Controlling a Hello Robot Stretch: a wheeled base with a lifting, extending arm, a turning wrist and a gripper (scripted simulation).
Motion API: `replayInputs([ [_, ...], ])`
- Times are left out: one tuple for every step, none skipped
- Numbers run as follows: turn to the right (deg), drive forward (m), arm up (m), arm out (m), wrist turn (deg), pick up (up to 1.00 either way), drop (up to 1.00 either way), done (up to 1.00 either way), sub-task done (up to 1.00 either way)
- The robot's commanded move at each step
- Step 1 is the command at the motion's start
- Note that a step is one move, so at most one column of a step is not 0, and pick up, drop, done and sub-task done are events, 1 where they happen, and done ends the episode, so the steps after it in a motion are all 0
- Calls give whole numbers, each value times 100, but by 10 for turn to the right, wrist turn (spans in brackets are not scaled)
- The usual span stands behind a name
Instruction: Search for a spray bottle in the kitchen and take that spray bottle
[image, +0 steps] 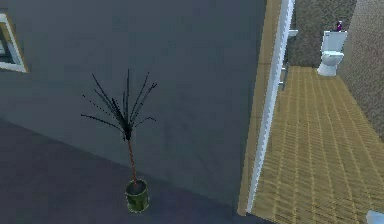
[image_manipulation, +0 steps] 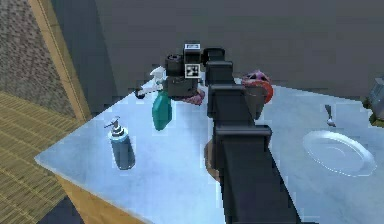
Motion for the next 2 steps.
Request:
replayInputs([
  [0,0,0,0,0,100,0,0,0],
  [0,0,0,0,0,0,0,100,0],
])
